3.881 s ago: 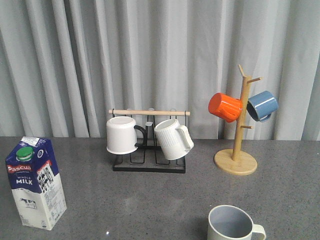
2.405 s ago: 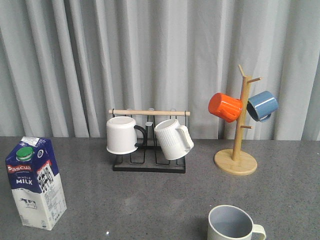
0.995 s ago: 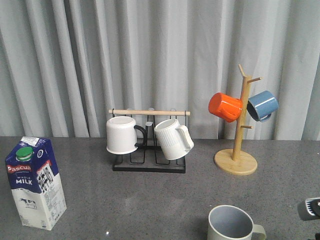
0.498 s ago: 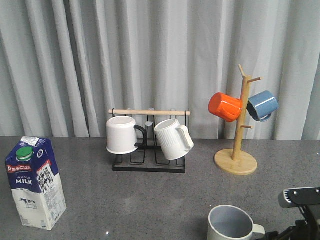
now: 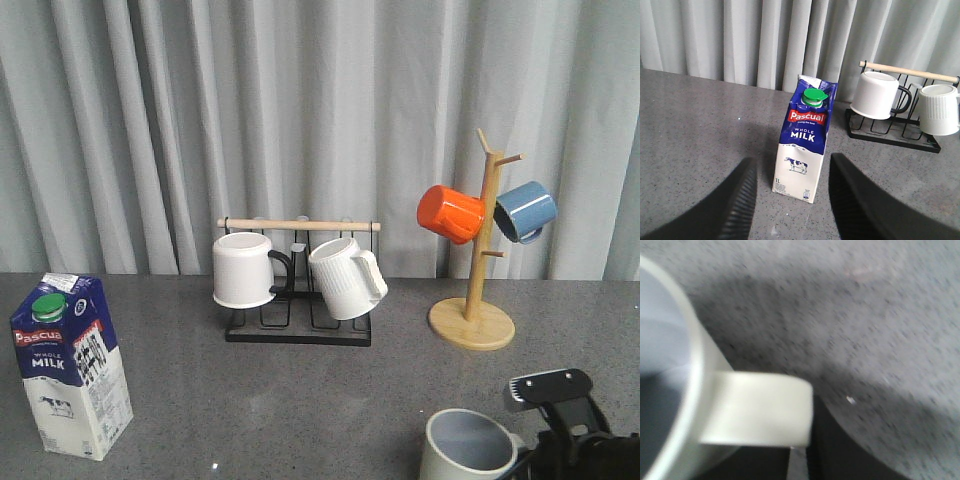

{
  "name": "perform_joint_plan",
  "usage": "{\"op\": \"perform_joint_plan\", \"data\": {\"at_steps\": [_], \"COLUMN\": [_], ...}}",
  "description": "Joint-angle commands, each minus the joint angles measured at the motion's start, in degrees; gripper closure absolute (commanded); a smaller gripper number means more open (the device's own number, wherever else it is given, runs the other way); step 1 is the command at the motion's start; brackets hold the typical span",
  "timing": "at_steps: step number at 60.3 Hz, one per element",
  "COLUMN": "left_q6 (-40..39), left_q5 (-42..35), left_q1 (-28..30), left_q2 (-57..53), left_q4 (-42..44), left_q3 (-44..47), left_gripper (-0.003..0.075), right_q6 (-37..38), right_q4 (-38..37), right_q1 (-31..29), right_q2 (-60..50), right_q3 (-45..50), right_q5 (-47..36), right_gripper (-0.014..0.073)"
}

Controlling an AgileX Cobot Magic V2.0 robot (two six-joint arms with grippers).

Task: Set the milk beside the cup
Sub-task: 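Reach the right gripper to the white HOME mug and grasp it, then slide the white mug with the right gripper toward the table center, release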

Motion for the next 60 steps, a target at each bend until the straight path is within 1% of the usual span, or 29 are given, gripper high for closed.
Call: {"op": "perform_joint_plan", "data": {"at_steps": [1,5,10,19,25,33,40,47,60], "left_q6": [0.0,0.0,0.0,0.0,0.0,0.0,0.0,0.0,0.0], "left_q5": [-4.6,-4.6,-4.6,-4.6,-4.5,-4.5,-4.4,-4.2,-4.2], "left_q1": [0.0,0.0,0.0,0.0,0.0,0.0,0.0,0.0,0.0], "left_q2": [0.7,0.7,0.7,0.7,0.7,0.7,0.7,0.7,0.7], "left_q4": [-0.4,-0.4,-0.4,-0.4,-0.4,-0.4,-0.4,-0.4,-0.4], "left_q3": [-2.0,-2.0,-2.0,-2.0,-2.0,-2.0,-2.0,-2.0,-2.0], "left_gripper": [0.0397,0.0397,0.0397,0.0397,0.0397,0.0397,0.0397,0.0397,0.0397], "right_q6": [-3.6,-4.4,-4.5,-4.2,-2.3,1.7,5.5,8.1,16.7], "right_q4": [4.3,6.0,7.2,8.3,8.3,7.8,5.6,1.0,-9.2], "right_q1": [1.9,2.6,3.4,6.9,10.0,12.1,12.8,13.2,13.2], "right_q2": [-1.5,-1.6,-2.0,-2.0,0.2,5.6,9.8,11.6,12.0], "right_q3": [-1.7,-2.2,-4.1,-11.6,-16.8,-22.8,-25.2,-25.6,-25.6], "right_q5": [-3.9,-4.4,-3.0,-1.5,-1.7,-1.7,-1.3,-0.1,2.0], "right_gripper": [0.0603,0.0602,0.0599,0.0599,0.0599,0.0597,0.0596,0.0587,0.0536]}}
